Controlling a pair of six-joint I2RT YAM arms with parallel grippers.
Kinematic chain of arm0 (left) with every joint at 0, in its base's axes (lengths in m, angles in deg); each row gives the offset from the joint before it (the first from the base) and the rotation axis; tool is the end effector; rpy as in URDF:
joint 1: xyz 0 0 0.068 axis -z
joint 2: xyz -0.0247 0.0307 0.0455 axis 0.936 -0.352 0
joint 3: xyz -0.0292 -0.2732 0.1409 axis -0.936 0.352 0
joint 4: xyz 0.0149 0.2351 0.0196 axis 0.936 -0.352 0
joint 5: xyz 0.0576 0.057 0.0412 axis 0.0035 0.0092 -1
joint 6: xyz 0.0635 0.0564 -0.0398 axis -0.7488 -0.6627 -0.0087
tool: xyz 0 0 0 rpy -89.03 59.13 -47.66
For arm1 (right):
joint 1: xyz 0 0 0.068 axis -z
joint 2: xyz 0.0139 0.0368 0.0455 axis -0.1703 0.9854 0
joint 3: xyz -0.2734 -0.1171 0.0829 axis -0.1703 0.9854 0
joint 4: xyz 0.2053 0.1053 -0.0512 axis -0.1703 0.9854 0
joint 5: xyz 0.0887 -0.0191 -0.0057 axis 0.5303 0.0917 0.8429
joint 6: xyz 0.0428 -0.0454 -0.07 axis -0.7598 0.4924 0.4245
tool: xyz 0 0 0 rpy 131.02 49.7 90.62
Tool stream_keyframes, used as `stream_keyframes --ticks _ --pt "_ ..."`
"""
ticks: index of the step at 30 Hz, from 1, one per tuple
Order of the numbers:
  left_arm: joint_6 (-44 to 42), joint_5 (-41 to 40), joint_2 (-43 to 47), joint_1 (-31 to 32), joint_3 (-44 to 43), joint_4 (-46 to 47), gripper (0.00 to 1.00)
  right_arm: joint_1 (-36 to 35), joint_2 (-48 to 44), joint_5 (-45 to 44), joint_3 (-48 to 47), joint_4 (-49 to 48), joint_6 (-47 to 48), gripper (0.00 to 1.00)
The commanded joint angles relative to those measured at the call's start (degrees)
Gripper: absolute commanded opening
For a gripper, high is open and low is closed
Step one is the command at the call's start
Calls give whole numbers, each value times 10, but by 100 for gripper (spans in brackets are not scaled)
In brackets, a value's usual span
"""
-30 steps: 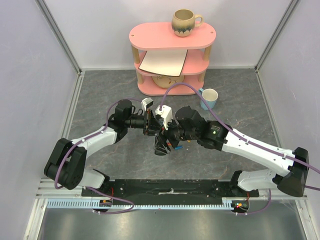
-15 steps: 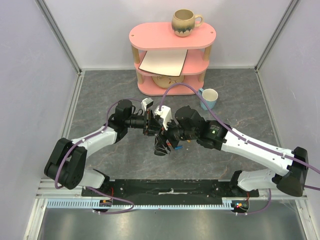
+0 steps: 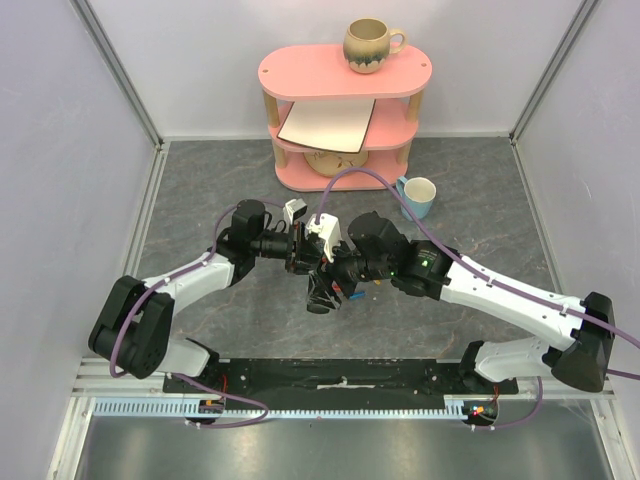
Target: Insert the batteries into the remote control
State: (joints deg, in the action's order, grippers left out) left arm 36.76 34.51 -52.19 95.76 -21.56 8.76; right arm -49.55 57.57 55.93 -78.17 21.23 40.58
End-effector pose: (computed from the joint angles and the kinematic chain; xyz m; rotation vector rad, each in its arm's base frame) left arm 0.2154 -0.1904 0.2709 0.0714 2.3775 -2.0063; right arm 0.1245 0.2612 0.3472 -1.0831 2.0502 1.0361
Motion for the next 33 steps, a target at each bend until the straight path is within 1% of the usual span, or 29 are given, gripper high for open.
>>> stream_keyframes --ticks 1,33 --pt "35 5 11 -6 -48 64 2 -14 22 82 18 68 -20 71" --pt "29 -3 1 -26 -27 75 2 -15 1 95 -12 59 -54 70"
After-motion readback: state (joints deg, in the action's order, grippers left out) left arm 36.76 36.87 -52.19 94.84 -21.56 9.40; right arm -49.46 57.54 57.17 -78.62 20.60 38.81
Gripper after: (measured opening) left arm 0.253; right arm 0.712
